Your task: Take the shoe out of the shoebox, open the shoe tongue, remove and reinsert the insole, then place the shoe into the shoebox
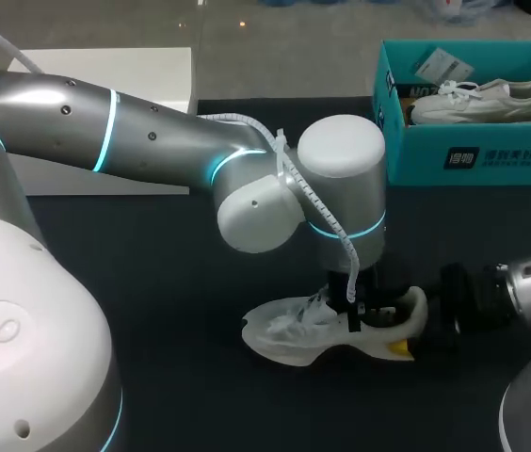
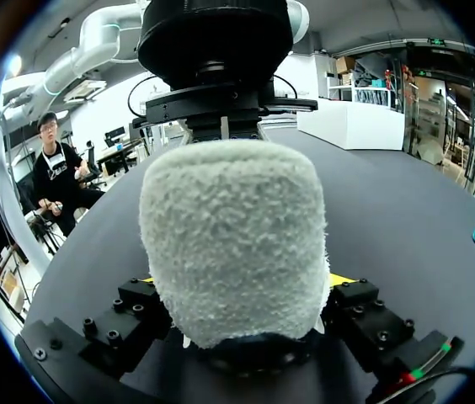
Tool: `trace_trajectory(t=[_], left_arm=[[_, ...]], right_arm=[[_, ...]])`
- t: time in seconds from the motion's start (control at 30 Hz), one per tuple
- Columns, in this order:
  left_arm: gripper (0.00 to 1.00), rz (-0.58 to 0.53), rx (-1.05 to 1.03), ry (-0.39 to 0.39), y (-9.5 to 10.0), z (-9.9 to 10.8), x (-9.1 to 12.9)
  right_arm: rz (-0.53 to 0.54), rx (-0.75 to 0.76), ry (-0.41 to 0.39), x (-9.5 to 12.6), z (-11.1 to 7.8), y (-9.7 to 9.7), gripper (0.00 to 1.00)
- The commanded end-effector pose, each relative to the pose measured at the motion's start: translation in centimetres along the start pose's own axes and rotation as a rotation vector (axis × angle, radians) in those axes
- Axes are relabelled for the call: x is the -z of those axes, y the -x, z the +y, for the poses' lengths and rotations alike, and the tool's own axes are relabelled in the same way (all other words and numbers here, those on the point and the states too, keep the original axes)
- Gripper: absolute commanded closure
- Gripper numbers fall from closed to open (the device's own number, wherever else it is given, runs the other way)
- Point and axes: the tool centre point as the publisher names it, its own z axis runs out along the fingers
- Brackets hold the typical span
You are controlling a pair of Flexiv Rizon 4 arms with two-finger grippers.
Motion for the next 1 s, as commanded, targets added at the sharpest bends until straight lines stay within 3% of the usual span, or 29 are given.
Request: trace_trajectory(t=[0.03, 0.47, 0.83, 0.93, 0.97, 1.0], left_arm=[[1.0, 0.012, 0.031, -0.091, -0.6, 1.0, 0.1], [1.0, 0.132, 0.132, -0.312, 0.0, 0.5, 4.0], [1.0, 0.163, 0.119, -0.391, -1.1, -0.2, 6.2], [1.0, 0.162, 0.115, -0.365, -1.2, -0.4, 5.8], [0.63, 0.167, 0.114, -0.365, -1.2, -0.5, 5.6], [0.16, 0.166, 0.111, -0.355, -1.3, -0.6, 5.4]], right_arm=[[-0.003, 0.0, -0.002, 0.1, 0.0, 0.0, 1.0], [-0.003, 0.0, -0.002, 0.1, 0.0, 0.0, 1.0], [-0.003, 0.0, -0.002, 0.1, 0.0, 0.0, 1.0], [-0.003, 0.0, -0.002, 0.1, 0.0, 0.0, 1.0], [-0.003, 0.0, -0.002, 0.1, 0.0, 0.0, 1.0], [-0.003, 0.0, -0.002, 0.1, 0.0, 0.0, 1.0]])
